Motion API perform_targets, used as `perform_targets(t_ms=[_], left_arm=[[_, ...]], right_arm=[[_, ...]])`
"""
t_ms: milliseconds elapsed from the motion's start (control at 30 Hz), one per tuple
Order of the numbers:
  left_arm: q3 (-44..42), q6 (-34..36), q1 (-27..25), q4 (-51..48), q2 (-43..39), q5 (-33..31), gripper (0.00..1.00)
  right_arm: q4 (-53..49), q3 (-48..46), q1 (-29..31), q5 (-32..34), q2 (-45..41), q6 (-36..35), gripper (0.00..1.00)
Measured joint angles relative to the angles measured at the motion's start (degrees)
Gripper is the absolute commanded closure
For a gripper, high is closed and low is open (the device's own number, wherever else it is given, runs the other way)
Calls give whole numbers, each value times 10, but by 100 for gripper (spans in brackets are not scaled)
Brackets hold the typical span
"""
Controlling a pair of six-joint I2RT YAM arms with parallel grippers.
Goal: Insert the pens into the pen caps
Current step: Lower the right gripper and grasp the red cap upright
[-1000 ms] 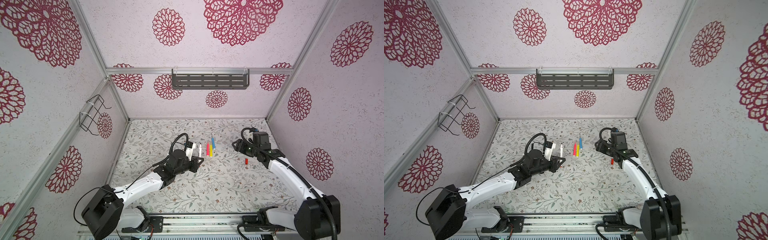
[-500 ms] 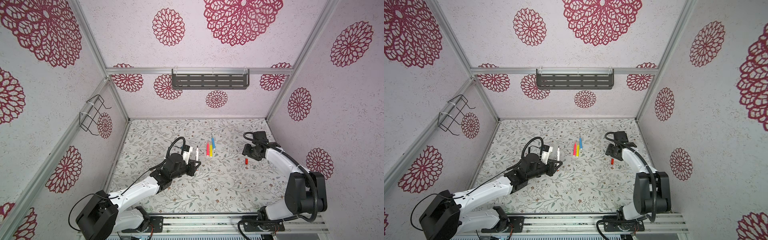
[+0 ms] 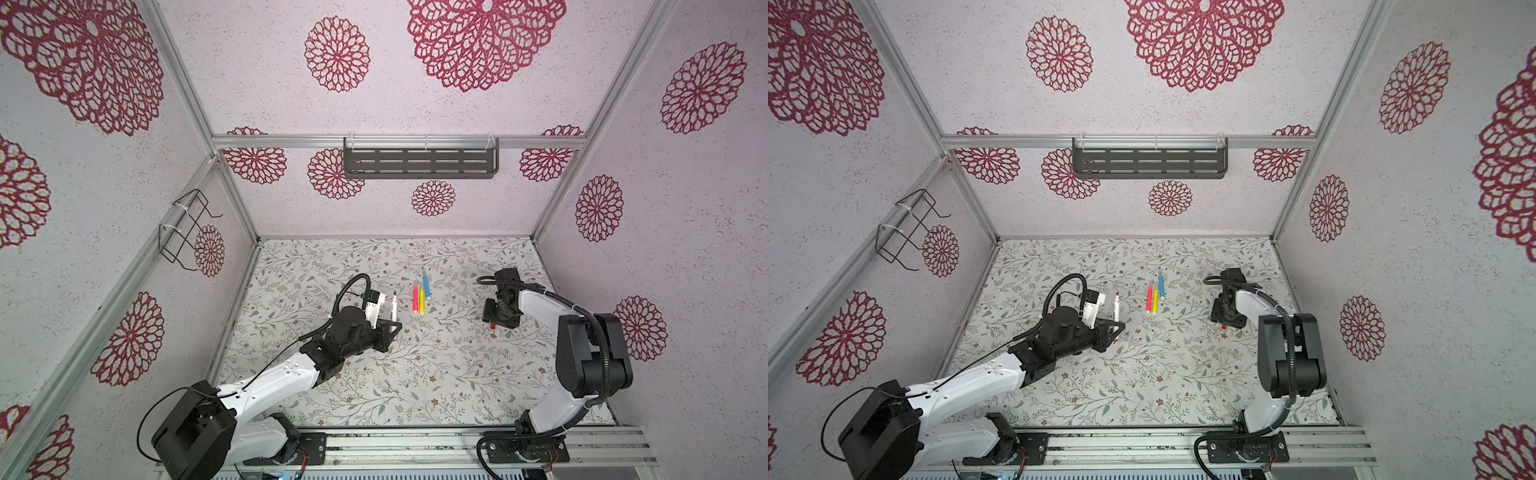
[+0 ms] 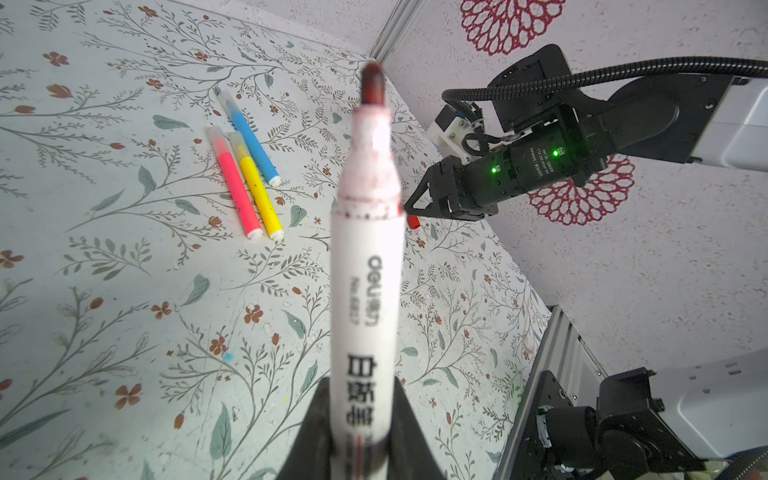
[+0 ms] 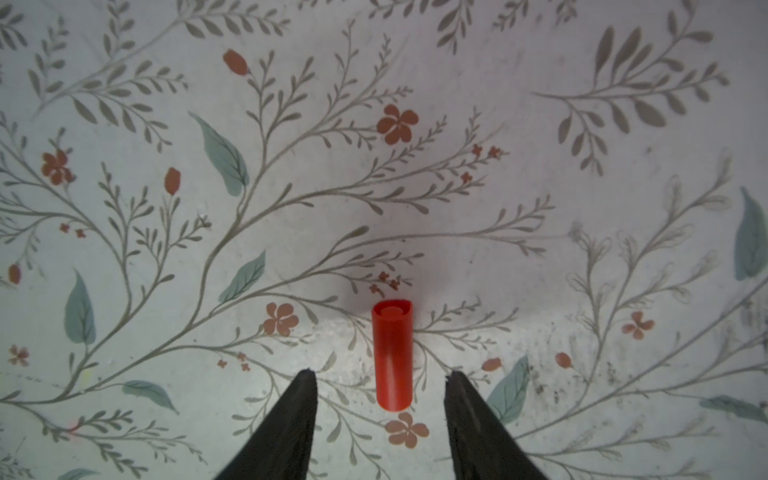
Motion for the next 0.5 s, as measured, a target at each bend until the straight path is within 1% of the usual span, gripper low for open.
perform_targets(t_ms=[133,433,500], left_arm=[[0,0,0,0,1,0,99],[1,0,0,0,1,0,99],[1,0,0,0,1,0,99]], right_arm=[[0,10,-1,0,16,-8,54],[1,15,-3,6,36,-19,58],[1,15,-3,7,41,-19,60]])
